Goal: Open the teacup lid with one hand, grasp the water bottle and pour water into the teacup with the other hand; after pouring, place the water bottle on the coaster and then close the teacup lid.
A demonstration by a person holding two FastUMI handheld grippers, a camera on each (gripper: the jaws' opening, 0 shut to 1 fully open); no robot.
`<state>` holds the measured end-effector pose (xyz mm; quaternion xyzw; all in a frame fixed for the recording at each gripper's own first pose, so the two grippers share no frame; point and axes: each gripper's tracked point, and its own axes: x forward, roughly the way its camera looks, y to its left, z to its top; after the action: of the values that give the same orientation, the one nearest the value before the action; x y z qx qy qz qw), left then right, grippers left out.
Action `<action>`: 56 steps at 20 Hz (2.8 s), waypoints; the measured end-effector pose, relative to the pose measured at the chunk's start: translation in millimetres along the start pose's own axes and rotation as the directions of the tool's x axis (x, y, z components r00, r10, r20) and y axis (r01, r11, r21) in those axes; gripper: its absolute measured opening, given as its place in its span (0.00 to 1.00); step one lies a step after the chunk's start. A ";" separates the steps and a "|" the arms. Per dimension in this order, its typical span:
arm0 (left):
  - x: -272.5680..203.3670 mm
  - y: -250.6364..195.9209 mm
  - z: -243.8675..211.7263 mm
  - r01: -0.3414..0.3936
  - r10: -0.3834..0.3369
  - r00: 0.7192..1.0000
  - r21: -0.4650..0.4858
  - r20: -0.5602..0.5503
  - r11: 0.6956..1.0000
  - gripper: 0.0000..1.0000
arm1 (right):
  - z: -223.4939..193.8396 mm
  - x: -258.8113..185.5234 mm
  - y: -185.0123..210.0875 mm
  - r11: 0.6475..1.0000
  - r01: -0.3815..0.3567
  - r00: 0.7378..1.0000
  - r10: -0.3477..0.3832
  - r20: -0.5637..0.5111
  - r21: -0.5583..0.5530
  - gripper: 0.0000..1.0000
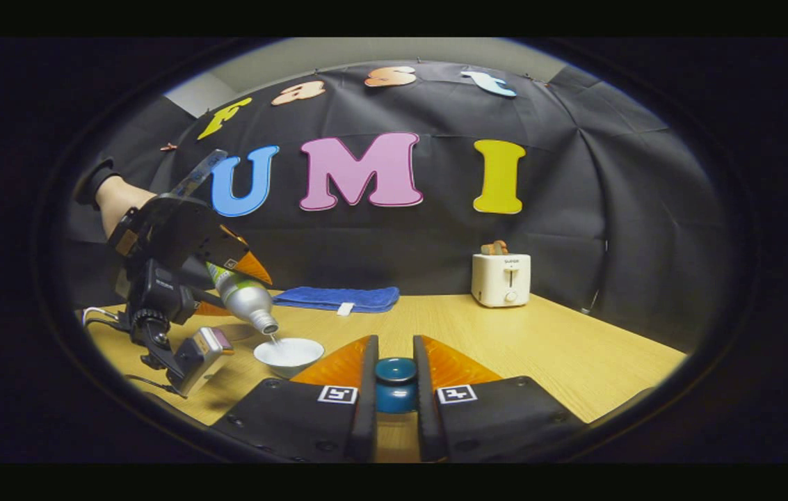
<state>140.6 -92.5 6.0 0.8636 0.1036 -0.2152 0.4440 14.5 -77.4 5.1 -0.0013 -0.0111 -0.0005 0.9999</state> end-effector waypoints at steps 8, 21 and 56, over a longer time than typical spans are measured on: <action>-3.4 11.0 -5.5 -0.031 0.034 0.999 0.114 -0.023 0.993 0.80 | -0.1 -0.2 0.5 1.000 0.001 1.000 -0.001 0.000 0.000 0.23; -3.7 21.9 -8.4 -0.046 0.056 0.997 0.204 -0.047 0.978 0.80 | -0.1 -0.8 0.6 1.000 0.000 1.000 0.000 -0.001 0.000 0.27; -59.8 2.4 -31.4 -0.311 0.360 0.933 -0.485 0.009 0.818 0.79 | 0.1 0.1 -7.1 0.999 0.039 0.999 -0.039 0.000 0.000 0.27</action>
<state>97.3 -67.7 51.6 0.7207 -0.0228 -0.1445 0.6776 14.6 -84.6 5.2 -0.0013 -0.0109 -0.0197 0.9997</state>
